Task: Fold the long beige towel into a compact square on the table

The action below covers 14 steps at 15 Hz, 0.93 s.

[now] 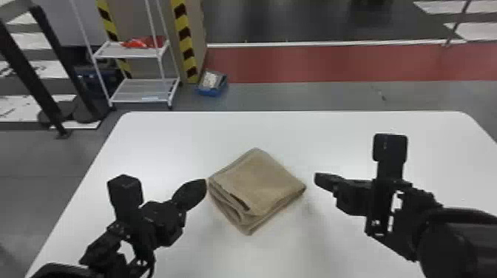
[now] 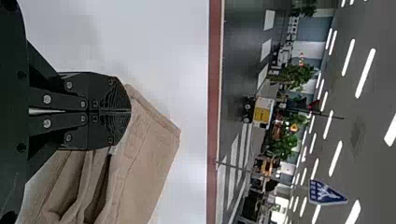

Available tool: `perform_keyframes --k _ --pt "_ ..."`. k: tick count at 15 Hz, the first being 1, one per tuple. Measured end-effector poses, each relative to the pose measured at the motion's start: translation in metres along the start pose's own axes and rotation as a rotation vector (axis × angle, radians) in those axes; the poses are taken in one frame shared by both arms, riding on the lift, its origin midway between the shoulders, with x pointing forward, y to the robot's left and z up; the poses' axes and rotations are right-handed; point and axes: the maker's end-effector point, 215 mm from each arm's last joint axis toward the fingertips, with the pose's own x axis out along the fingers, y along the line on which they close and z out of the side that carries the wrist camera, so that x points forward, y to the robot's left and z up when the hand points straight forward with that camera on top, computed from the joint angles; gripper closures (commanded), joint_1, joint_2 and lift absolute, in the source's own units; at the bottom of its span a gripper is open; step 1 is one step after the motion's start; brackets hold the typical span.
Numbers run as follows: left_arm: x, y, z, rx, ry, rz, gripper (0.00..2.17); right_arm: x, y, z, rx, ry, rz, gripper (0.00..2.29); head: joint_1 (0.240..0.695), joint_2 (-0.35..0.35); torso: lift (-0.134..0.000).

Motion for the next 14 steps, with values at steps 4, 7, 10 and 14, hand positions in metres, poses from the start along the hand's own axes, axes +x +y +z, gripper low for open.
perform_keyframes --k 4,7,10,14 --pt "0.003 0.036 0.012 0.014 -0.059 0.066 1.71 -0.038 0.004 -0.033 0.017 0.005 0.027 2.02 0.695 0.112 -0.123" --pt "0.002 0.045 0.015 0.010 -0.070 0.079 1.71 -0.032 0.004 -0.049 0.017 0.015 0.023 2.02 0.695 0.126 -0.123" --pt "0.003 0.046 0.014 0.006 -0.071 0.079 1.71 -0.011 0.000 -0.047 0.003 0.028 0.008 2.02 0.695 0.130 -0.123" --pt "0.004 0.046 0.016 0.003 -0.073 0.073 1.71 0.036 -0.001 -0.025 -0.035 0.024 -0.011 2.02 0.695 0.134 -0.123"
